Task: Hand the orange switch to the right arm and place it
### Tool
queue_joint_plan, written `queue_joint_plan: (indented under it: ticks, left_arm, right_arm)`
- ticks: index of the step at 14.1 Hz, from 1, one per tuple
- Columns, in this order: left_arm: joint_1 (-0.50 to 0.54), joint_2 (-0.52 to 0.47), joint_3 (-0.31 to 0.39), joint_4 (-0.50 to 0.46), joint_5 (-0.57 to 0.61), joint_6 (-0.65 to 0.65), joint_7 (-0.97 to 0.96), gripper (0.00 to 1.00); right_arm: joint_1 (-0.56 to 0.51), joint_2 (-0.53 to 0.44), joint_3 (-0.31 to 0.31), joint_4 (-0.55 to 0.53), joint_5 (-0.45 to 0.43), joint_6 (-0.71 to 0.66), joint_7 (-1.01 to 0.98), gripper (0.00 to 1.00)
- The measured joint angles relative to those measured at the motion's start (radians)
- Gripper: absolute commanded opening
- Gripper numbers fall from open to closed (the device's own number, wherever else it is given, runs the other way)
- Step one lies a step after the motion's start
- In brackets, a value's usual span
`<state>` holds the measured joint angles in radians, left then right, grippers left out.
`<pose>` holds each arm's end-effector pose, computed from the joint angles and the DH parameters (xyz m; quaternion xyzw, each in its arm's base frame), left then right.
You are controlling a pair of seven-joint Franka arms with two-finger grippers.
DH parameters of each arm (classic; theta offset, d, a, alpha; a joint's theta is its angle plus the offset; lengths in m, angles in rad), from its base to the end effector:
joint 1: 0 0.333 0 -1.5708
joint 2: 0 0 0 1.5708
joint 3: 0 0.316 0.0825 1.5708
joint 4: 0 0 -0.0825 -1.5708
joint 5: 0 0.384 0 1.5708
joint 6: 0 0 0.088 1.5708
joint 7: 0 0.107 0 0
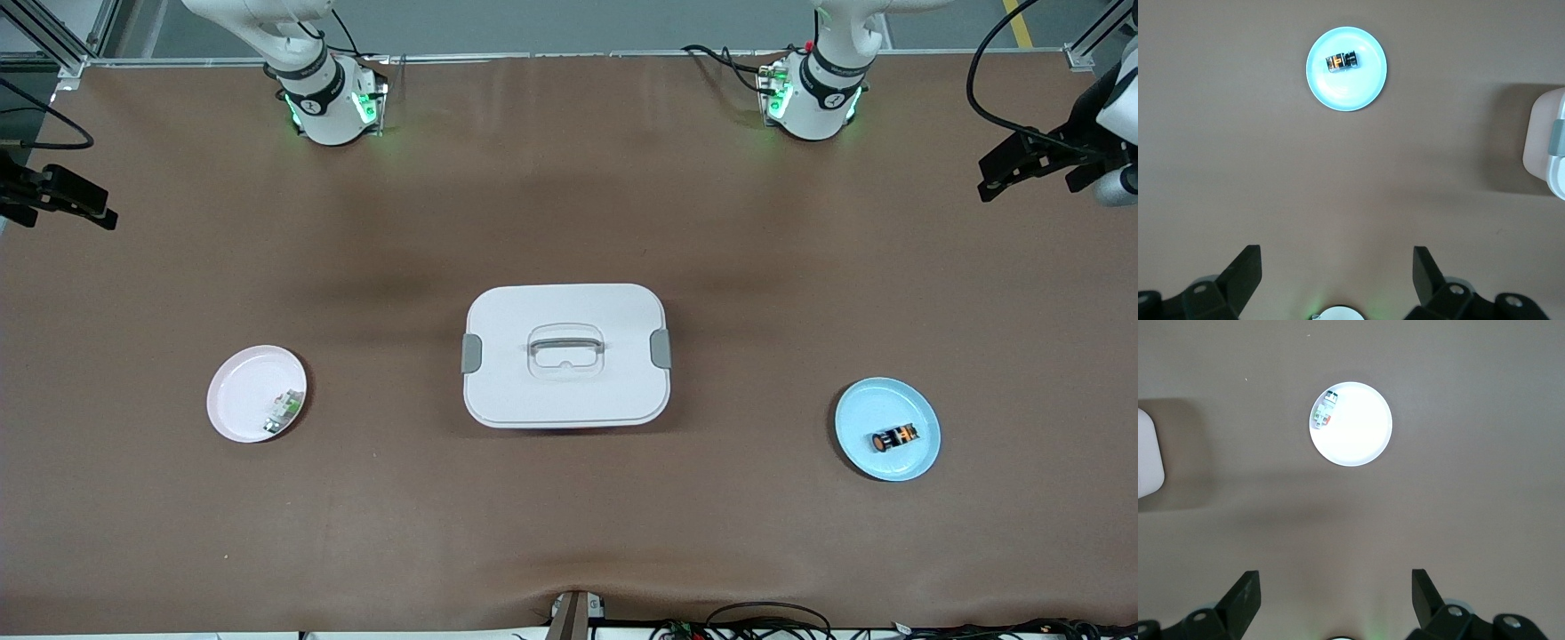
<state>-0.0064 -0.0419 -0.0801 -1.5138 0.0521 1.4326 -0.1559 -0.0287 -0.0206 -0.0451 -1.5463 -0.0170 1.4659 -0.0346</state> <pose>0.5254 -0.0405 0.6619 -0.9987 -0.0378 0.0162 0.0297 0.5357 -0.0419 0.6383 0.9993 -0.0202 -0.0303 0.0064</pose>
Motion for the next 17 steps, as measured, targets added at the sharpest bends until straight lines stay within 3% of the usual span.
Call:
queue_joint_plan:
  ticks: [7,14,17]
  left_arm:
    - [0.074,0.128,0.004,-0.033,0.000,0.157,0.003,1.00]
    - [0.117,0.205,0.005,-0.285,0.000,0.554,-0.001,1.00]
    - [0.137,0.275,0.005,-0.322,0.000,0.671,-0.022,1.00]
  right_arm:
    - [0.000,0.014,0.000,0.020,0.000,0.000,0.000,1.00]
    - [0.000,0.031,0.000,0.039,0.000,0.000,0.000,1.00]
    - [0.001,0.032,0.000,0.042,0.000,0.000,0.000,1.00]
